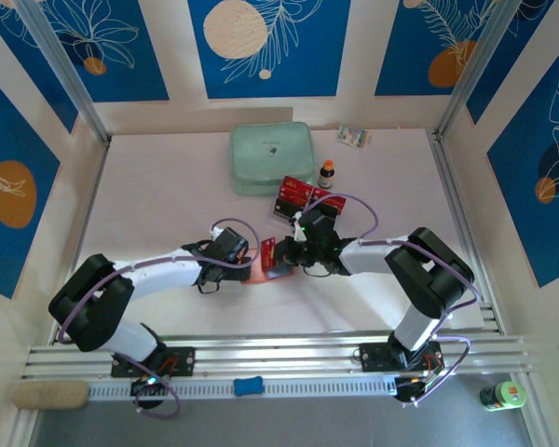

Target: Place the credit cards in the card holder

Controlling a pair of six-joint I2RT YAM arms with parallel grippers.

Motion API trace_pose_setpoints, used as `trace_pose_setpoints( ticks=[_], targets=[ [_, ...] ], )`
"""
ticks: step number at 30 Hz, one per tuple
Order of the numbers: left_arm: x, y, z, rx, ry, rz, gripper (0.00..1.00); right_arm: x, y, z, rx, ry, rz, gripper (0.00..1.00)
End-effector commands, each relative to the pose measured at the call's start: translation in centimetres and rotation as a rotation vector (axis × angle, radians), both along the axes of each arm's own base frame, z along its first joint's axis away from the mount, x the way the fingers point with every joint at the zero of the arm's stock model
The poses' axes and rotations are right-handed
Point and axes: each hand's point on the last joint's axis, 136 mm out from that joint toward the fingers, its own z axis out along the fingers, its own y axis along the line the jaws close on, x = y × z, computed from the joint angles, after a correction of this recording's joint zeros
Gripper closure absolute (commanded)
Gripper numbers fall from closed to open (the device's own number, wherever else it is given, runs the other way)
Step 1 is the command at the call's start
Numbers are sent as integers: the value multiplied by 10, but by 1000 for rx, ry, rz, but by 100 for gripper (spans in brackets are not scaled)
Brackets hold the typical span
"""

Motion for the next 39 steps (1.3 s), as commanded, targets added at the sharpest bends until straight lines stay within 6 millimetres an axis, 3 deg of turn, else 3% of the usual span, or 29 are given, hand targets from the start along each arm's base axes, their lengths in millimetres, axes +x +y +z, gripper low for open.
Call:
trace_pose_setpoints(
  ticks=[1, 39],
  targets=[
    [-3, 10, -2, 16, 7, 30, 0, -4, -1, -12, -17, 19, -6, 100],
    [-3, 8, -2, 8, 7, 29, 1, -19, 1, -30, 21, 119, 2, 100]
  ],
)
